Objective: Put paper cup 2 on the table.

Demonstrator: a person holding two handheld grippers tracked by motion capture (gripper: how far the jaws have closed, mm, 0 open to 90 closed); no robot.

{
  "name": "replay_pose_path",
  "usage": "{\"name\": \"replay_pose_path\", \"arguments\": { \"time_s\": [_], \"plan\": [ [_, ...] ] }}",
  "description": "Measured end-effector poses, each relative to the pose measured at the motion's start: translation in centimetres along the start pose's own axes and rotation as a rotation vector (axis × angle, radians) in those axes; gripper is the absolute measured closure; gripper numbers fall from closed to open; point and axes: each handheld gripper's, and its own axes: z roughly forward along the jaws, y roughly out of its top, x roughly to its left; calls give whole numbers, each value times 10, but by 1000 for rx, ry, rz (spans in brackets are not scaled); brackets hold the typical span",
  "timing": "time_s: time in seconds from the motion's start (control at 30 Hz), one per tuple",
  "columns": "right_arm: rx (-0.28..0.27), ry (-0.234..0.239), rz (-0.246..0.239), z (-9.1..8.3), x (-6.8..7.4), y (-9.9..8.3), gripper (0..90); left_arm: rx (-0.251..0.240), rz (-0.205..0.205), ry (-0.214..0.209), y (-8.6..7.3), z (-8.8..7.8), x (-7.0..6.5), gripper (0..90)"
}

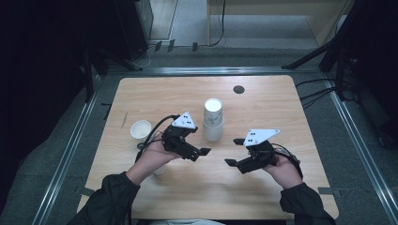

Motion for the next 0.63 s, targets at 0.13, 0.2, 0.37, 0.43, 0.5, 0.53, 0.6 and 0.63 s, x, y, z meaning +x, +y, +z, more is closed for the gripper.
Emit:
{"name": "replay_pose_path", "arguments": {
  "time_s": [0.13, 0.2, 0.37, 0.43, 0.5, 0.53, 0.6, 0.63],
  "plan": [
    [3, -3, -1, 0, 2, -1, 222, -6, -5, 9, 3, 5, -4, 84],
    [8, -4, -4, 0, 2, -2, 222, -1, -11, 12, 4, 8, -6, 84],
    [18, -4, -8, 0, 2, -3, 222, -12, -57, -9, 6, 12, -10, 84],
    [23, -9, -8, 0, 2, -3, 222, -34, -73, -22, 6, 12, -13, 84],
    [24, -7, -6, 0, 2, -3, 222, -49, -61, -12, 6, 13, -16, 84],
    [22, -6, -8, 0, 2, -3, 222, -49, -53, -9, 6, 14, -17, 84],
    [21, -6, -12, 1, 2, -3, 222, -43, -48, 6, 5, 16, -17, 84],
    [22, -6, -15, 1, 2, -3, 222, -42, -55, 13, 4, 18, -17, 84]
  ]
}}
